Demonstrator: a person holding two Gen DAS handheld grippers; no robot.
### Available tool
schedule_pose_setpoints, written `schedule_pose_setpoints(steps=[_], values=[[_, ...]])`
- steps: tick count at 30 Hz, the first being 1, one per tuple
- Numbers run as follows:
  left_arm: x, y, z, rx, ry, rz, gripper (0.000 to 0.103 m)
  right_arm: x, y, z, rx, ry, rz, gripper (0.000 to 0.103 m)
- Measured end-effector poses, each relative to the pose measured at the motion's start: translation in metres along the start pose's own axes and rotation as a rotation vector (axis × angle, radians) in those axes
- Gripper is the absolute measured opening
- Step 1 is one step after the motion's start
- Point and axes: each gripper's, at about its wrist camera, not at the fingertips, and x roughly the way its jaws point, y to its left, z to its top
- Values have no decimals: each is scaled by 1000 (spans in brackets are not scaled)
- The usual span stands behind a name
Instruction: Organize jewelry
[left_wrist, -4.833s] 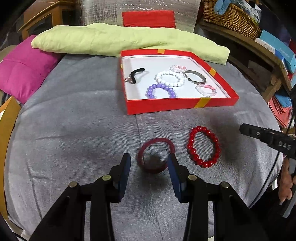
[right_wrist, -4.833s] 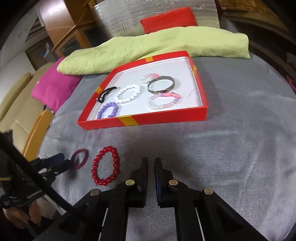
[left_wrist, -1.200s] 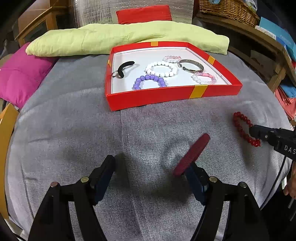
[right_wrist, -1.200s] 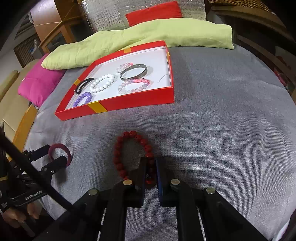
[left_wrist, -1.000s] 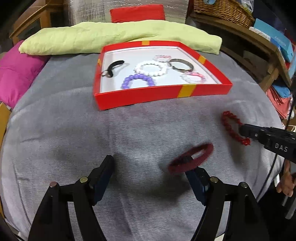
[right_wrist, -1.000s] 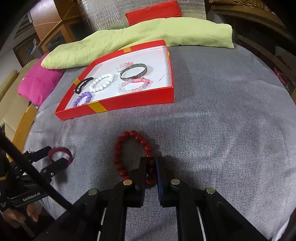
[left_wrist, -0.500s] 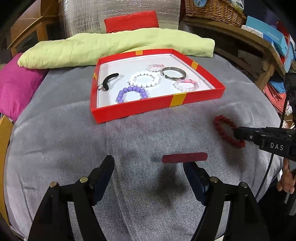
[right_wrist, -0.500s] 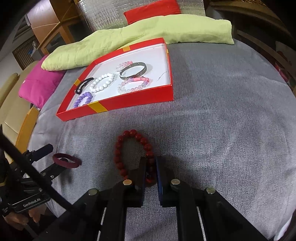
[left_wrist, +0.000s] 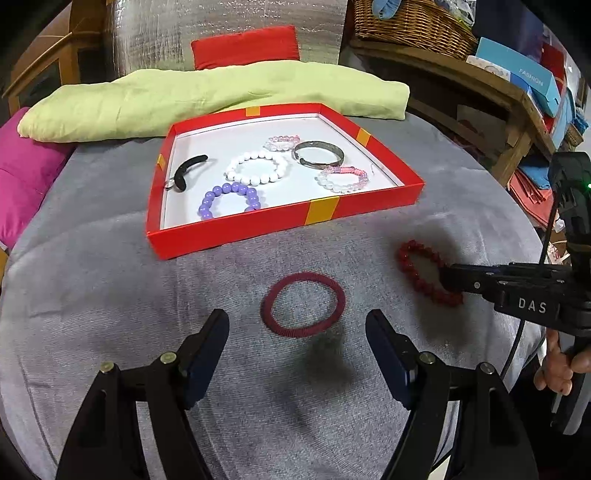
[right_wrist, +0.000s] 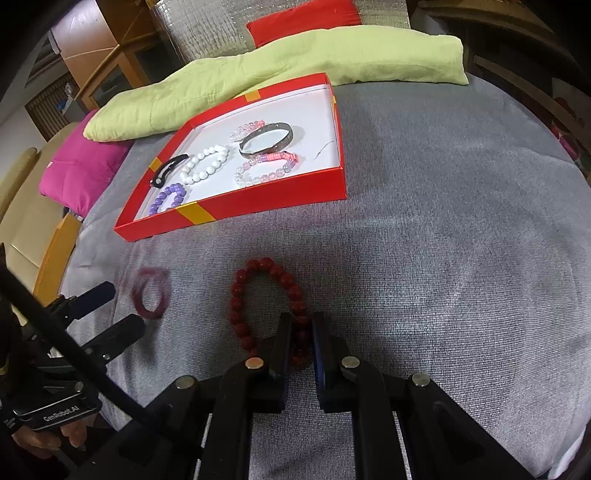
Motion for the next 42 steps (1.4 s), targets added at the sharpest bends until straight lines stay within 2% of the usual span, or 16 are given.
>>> schedule_pose_setpoints(steps=[8, 9, 11, 12, 16, 17, 20, 25, 27, 31, 32, 38, 42], values=[[17, 2, 7, -38, 25, 11, 75, -3, -2, -2, 8, 5, 23, 13], [19, 1, 7, -37, 30, 10, 72, -3, -2, -2, 9, 5, 24, 13], [23, 0, 7, -34, 45, 9, 57, -3, -2, -2, 10, 5, 25, 13], [24, -1, 7, -29, 46, 13, 55, -4, -2, -2, 11, 5, 27, 13], [22, -3, 6, -20, 42, -6, 40, -5, -2, -2, 15, 6, 58, 24], [22, -3, 6, -20, 41, -12, 32, -5, -1, -3, 14, 6, 60, 26], [21, 1, 6, -34, 40, -28, 21, -5, 2, -3, 7, 0, 54, 28], [20, 10, 6, -83, 39, -67, 9, -3, 15, -6, -54, -28, 1, 29], [20, 14, 6, -102, 38, -84, 9, -1, 21, -8, -96, -44, -36, 28], [16, 19, 7, -116, 19, -91, 8, 1, 33, -10, -182, -75, -111, 13], [14, 20, 8, -120, 12, -95, 8, 1, 33, -10, -188, -77, -107, 10], [0, 29, 13, -140, -36, -121, 8, -12, 28, -6, -161, -116, -60, 10], [-6, 38, 18, -149, -61, -91, 8, -28, 27, -1, -147, -172, -23, 10]])
